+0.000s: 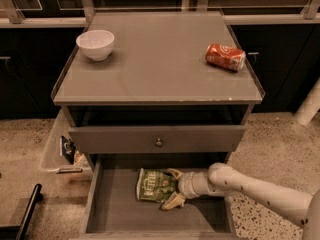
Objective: Pick green jalapeno chip bag from middle drawer and place on counter
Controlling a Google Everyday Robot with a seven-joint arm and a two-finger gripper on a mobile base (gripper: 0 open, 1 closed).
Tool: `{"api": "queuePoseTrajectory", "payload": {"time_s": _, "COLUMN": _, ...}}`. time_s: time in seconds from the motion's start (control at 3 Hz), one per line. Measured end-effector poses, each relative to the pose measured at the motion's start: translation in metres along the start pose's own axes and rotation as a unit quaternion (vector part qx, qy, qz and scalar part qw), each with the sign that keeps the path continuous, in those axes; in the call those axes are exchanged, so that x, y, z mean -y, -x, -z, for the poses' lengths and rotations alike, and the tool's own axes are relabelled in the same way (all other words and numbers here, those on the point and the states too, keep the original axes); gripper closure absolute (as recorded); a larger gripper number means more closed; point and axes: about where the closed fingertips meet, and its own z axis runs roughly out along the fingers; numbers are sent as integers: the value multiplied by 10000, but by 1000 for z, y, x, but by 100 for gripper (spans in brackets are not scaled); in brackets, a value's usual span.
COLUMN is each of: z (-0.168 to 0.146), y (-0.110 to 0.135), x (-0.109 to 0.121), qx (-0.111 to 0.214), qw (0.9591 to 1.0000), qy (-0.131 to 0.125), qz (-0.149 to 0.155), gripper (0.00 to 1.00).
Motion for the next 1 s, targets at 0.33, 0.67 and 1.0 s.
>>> {"api": "queuePoseTrajectory", "payload": {"time_s": 0.33, "z": 0, "y": 0, "x": 0, "qx": 0, "qw": 10000, "qy": 0, "qz": 0, "gripper": 41}}
{"api": "queuePoseTrajectory", "payload": {"time_s": 0.67, "z": 0, "y": 0, "x": 0, "qx": 0, "qw": 10000, "qy": 1, "qz": 0, "gripper": 65}}
{"api": "queuePoseTrajectory", "payload": {"time_s": 1.0, "z": 0, "y": 0, "x": 0, "qx": 0, "qw": 10000, "qy": 1, "qz": 0, "gripper": 88}}
